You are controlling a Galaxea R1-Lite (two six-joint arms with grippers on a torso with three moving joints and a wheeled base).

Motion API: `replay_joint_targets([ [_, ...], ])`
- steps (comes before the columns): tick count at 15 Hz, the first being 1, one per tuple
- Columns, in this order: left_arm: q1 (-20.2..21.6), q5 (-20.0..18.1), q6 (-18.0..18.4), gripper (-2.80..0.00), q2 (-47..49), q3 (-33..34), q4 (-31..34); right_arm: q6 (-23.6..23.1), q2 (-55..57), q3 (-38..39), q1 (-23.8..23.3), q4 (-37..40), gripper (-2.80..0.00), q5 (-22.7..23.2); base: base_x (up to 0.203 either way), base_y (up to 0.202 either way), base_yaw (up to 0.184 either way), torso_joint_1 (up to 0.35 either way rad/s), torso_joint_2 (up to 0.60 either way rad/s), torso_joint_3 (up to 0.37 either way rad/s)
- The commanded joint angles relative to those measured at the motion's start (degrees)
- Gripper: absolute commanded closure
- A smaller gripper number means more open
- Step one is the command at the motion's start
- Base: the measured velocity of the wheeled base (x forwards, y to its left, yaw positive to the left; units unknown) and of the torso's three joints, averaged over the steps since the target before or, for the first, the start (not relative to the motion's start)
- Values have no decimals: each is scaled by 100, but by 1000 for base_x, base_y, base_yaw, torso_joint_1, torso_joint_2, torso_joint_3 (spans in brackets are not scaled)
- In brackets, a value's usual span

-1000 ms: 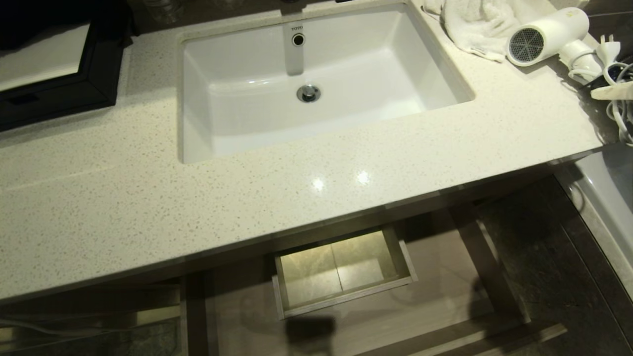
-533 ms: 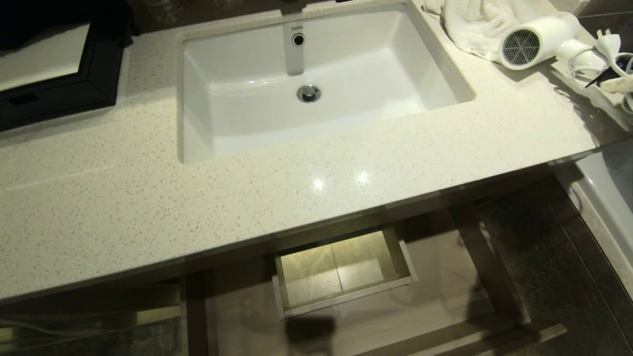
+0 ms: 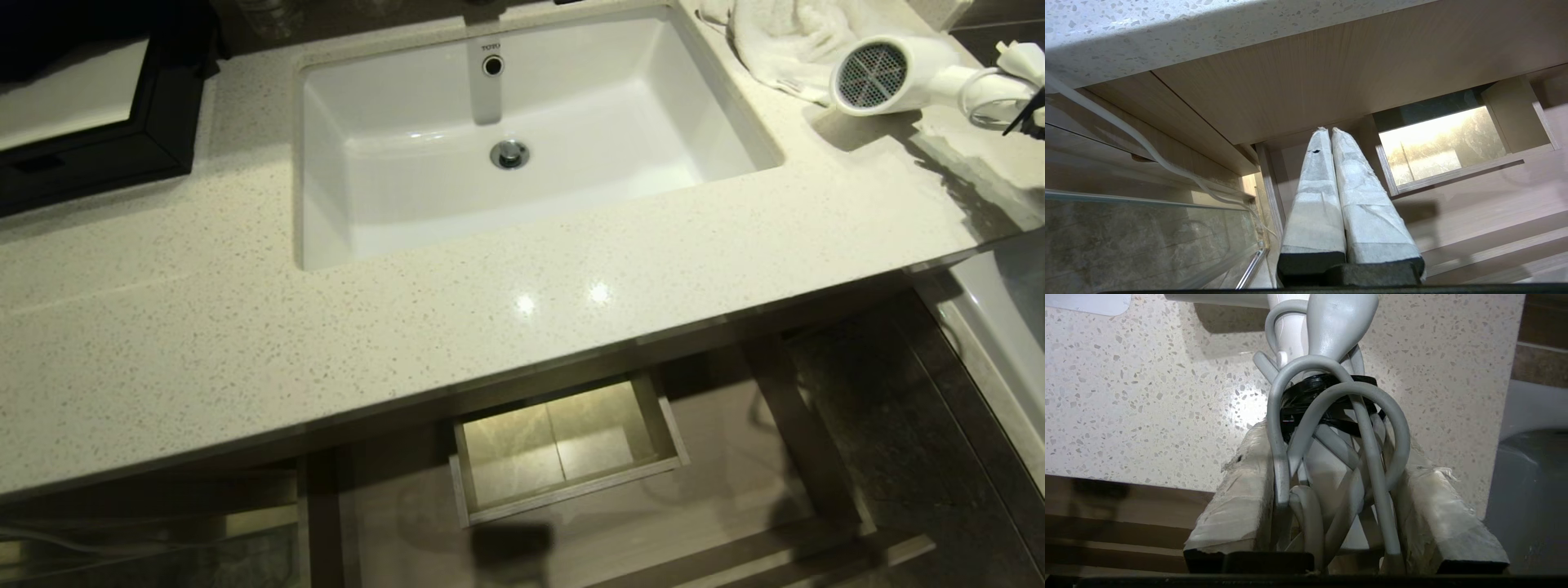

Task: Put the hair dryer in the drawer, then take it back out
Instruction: Pick up the hairdryer

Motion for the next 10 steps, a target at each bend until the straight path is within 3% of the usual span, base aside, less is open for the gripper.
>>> replay_joint_targets([
  [1,1,2,-1,0,0,0,-1,-7,-258,32,15,156,0,-220,0,0,0,0,0,0],
  [10,1,2,-1,0,0,0,-1,-26,-647,122,16,361,0,-232,0,0,0,0,0,0],
])
